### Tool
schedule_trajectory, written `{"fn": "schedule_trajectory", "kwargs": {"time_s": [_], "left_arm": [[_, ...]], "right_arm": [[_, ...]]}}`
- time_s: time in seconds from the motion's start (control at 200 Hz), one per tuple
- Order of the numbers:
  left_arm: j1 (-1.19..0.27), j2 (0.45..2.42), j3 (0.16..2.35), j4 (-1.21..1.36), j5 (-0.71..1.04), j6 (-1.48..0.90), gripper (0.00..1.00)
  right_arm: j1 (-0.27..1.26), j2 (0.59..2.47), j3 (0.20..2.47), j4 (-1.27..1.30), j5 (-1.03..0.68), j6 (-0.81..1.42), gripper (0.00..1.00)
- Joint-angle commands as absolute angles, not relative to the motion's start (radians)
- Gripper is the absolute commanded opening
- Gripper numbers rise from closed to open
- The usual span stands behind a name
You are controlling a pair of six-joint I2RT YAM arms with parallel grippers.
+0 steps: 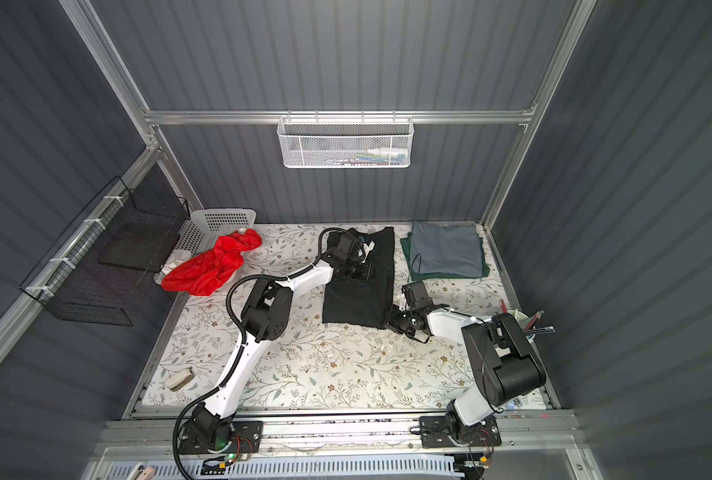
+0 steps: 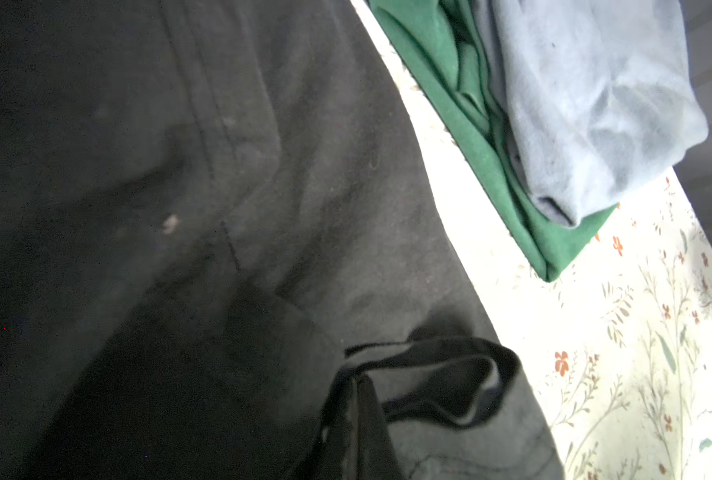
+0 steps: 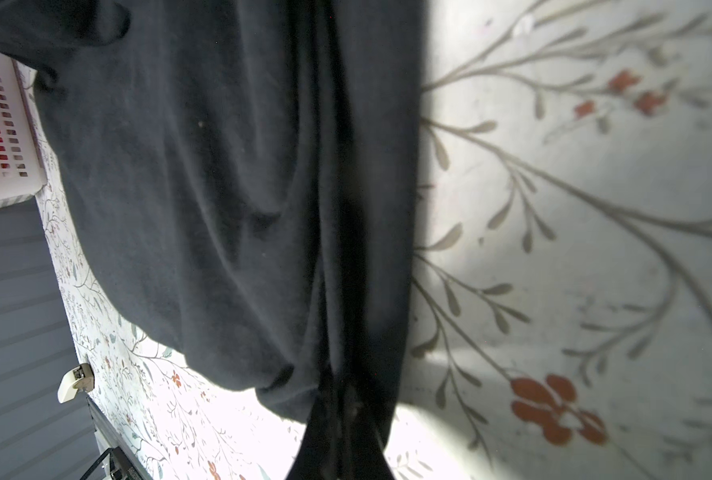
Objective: Fold and stack the t-shirts
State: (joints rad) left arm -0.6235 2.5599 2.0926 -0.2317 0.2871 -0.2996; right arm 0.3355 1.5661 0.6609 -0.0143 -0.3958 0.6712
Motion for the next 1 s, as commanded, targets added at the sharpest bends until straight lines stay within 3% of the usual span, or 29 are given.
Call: {"fn": "schedule_trajectory", "kwargs": {"time_s": [0.0,0.515,0.655,0.81,0.995], "left_arm": [[-0.569,2.626,2.088,-0.25,0.163,-0.316,0.0],[-0.57,2.584,2.068,-0.214,0.216,-0.327,0.0],[-0.565,2.52,2.018,-0.167,0.179,-0.309,0.56],[-0.56,2.466,2.054,-0.226,0.061,-0.289,0.99],[-0.558,2.327,1.973,-0.235,-0.025,-0.213,1.0]], "right_arm": [[0.341,1.549,0.614,-0.077,-0.413,0.691,0.0],[0.341,1.529,0.581,-0.026,-0.42,0.751,0.0],[0.34,1.531,0.58,-0.01,-0.427,0.765,0.0],[0.339,1.522,0.564,-0.003,-0.417,0.788,0.0],[0.337,1.489,0.544,0.019,-0.396,0.815,0.03]]}}
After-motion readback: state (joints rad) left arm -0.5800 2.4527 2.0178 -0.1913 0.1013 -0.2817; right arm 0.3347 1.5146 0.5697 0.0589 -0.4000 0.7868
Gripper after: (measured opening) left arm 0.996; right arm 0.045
